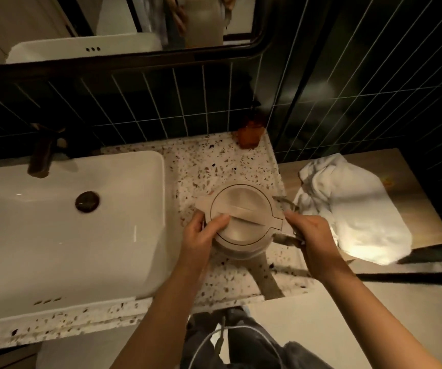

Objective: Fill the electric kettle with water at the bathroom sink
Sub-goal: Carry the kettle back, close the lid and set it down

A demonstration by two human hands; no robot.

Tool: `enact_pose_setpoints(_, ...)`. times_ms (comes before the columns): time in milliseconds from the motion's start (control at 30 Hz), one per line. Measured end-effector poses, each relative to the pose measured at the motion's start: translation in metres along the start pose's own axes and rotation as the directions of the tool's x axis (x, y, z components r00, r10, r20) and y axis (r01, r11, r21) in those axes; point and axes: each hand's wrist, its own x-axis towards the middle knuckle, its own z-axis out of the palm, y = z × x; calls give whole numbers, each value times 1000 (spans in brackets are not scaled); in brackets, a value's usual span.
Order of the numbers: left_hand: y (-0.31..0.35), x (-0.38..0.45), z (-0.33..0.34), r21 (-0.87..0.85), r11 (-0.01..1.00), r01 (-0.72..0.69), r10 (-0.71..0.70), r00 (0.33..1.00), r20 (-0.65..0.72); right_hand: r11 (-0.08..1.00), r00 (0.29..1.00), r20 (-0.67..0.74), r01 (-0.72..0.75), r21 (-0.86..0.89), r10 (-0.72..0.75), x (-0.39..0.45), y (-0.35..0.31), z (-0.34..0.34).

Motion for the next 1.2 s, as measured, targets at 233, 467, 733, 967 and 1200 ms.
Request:
enact_pose_setpoints(233,-15,55,46,-30,992,123,-124,992,-10,998,996,-56,-62,22,64,52,6,-39)
enact_pose_setpoints(467,-28,92,51,-9,985,175,-175,985,13,990,992,-34,-120,74,123,81,21,-41)
enact_pose_setpoints(733,-33,106,52,10,984,177,-177,984,-6,982,977,-119,-167,89,177,100,43,-44)
enact_pose_setpoints(967,-43,110,42,-2,983,181,-181,983,-39,982,985,-119,-138,-125,123,101,42,-40)
enact_pose_setpoints(1200,-45,105,43,52,989,142,-136,986,-95,988,986,-128,-121,-91,109,101,41,-40)
